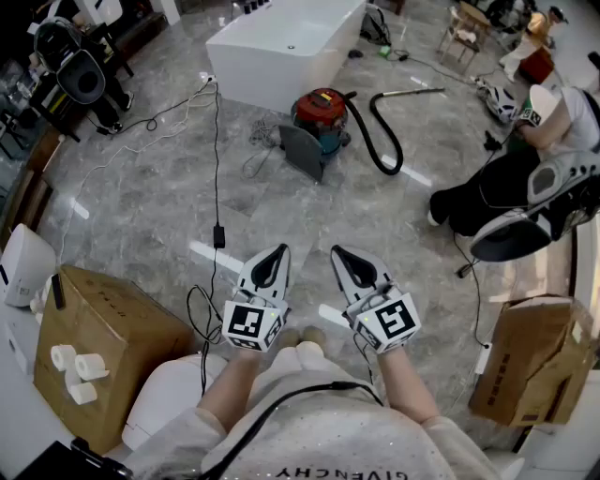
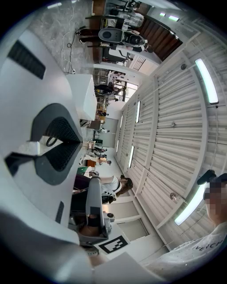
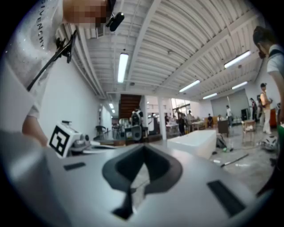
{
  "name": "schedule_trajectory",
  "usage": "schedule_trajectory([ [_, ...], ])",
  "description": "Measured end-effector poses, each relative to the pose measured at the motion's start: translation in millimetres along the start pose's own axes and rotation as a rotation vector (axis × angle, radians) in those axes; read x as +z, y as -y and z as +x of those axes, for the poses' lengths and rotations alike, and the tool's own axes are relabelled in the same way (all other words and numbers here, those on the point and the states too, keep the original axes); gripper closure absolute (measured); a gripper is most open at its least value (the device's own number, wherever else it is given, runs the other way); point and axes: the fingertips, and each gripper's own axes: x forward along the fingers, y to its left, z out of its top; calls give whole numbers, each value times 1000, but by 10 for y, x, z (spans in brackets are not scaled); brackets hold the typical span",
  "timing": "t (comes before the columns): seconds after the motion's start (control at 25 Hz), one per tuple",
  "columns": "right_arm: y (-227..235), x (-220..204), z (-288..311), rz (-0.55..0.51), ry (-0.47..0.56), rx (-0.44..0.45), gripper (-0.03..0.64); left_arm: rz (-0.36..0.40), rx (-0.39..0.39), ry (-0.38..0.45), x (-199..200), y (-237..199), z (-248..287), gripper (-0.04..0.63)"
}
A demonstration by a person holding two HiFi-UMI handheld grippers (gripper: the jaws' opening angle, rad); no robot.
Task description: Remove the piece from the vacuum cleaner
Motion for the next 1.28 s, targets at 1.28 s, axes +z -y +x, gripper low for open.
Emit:
schedule_trajectory([
  [1.28, 121, -109, 2006, 55, -27, 28, 603, -19, 104, -2, 154, -2057, 467, 575],
])
